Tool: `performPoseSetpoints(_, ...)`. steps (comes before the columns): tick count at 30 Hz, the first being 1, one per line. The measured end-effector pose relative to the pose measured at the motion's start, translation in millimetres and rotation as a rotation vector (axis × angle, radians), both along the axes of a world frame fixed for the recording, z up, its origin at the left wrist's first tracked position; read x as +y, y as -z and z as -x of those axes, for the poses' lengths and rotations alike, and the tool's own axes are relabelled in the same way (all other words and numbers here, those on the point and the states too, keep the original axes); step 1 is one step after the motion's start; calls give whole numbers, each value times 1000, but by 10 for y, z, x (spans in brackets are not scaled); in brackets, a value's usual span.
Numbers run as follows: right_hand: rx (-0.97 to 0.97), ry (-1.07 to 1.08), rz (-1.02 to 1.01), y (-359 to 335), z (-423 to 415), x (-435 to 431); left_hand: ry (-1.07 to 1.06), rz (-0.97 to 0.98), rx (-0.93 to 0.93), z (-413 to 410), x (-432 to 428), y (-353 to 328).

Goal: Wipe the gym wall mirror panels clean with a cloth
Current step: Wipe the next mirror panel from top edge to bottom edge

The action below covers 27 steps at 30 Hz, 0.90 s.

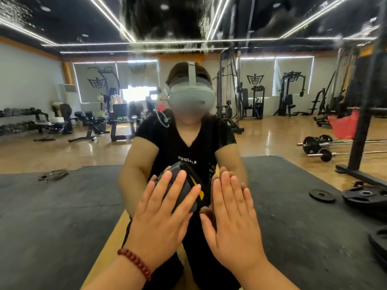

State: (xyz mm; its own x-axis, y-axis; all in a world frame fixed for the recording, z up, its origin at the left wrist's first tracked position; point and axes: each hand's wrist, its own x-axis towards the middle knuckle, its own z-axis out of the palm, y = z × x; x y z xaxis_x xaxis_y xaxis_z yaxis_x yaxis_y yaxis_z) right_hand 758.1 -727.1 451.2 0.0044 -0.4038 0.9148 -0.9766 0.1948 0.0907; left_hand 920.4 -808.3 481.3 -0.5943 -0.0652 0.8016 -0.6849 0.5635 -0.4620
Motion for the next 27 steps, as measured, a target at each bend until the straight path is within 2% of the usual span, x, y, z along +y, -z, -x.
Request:
performPoseSetpoints(3,-4,0,-15,0,-14,32,14,-20,8,-14,62,-96)
performPoseSetpoints(9,-41,18,-25,14,-69,26,18,-53,193,173,95,-478)
performPoseSetpoints(11,-39,23,-22,25,-78,14,24,-35,154,169,54,-308)
performPoseSetpoints(16,4,7,-57,96,-22,33,-8,24,-82,-52,-36,415)
performPoseSetpoints(18,13,4,-70,148,-9,51,-21,5,-96,-83,-10,474)
performPoseSetpoints(24,-12,12,-62,223,-49,54,63,-73,176,170,116,-227)
performPoseSetpoints(27,-40,3,-48,255,-79,39,65,-65,184,183,50,-161)
